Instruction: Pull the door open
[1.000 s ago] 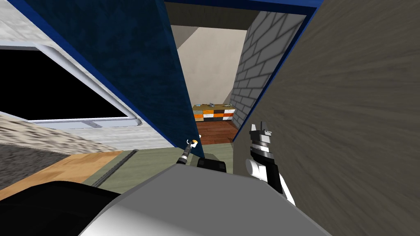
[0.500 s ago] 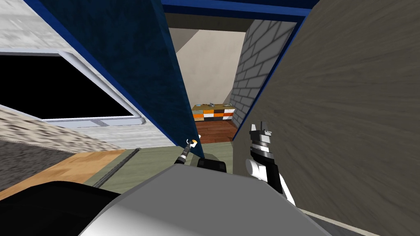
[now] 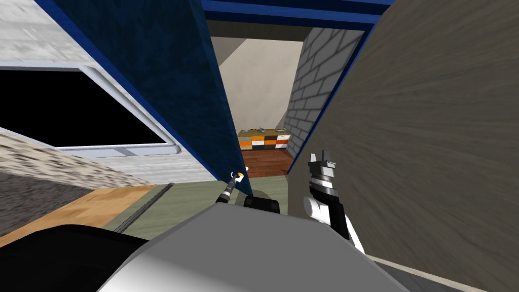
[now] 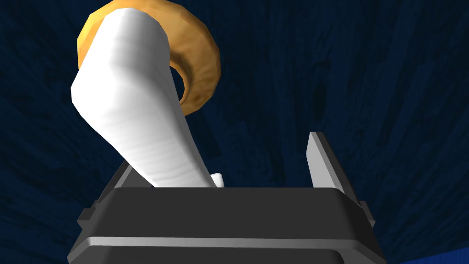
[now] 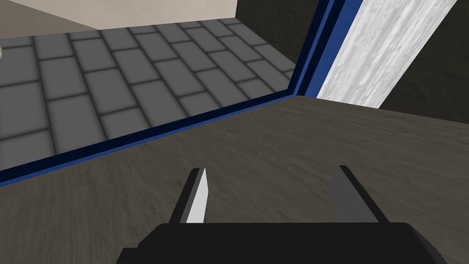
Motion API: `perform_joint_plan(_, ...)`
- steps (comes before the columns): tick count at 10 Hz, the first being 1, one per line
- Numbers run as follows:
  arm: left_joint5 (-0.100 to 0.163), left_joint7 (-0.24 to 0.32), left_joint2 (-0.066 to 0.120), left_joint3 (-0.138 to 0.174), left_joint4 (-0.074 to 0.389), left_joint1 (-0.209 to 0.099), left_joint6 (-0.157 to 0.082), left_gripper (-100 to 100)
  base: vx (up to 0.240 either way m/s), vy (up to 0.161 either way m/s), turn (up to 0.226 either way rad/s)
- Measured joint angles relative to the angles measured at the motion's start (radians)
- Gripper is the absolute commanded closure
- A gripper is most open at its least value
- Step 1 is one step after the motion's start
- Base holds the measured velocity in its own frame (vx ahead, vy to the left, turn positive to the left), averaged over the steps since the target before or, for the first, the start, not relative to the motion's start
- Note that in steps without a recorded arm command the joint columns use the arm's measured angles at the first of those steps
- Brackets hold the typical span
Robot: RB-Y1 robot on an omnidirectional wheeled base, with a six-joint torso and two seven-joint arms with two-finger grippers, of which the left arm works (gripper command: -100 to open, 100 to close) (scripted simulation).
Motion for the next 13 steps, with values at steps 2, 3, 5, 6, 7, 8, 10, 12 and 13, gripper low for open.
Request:
perform_joint_plan(2,-0.003,0.005,0.009,-0.004,-0.018,0.014,0.003,100,-0.014,0.005,-0.004)
perform_joint_plan(3,-0.004,0.008,0.012,-0.004,-0.005,0.005,0.001,100,-0.03,0.0,0.012)
perform_joint_plan(5,-0.007,0.008,0.016,-0.004,0.008,-0.007,0.006,100,-0.023,0.006,-0.001)
perform_joint_plan(6,-0.008,0.01,0.018,-0.006,-0.011,0.008,0.008,100,0.0,0.0,0.0)
perform_joint_plan(7,-0.008,0.011,0.018,-0.007,-0.012,0.009,0.008,100,0.0,0.0,0.0)
perform_joint_plan(8,-0.009,0.011,0.018,-0.008,-0.016,0.009,0.014,100,0.0,0.0,0.0)
perform_joint_plan(10,-0.008,0.008,0.018,-0.005,-0.003,0.006,0.001,100,-0.004,0.0,-0.004)
perform_joint_plan(12,-0.01,0.013,0.02,-0.009,-0.022,0.01,0.021,100,-0.005,0.0,0.001)
perform_joint_plan(13,-0.011,0.012,0.018,-0.009,-0.037,0.023,0.022,100,0.0,0.0,0.0)
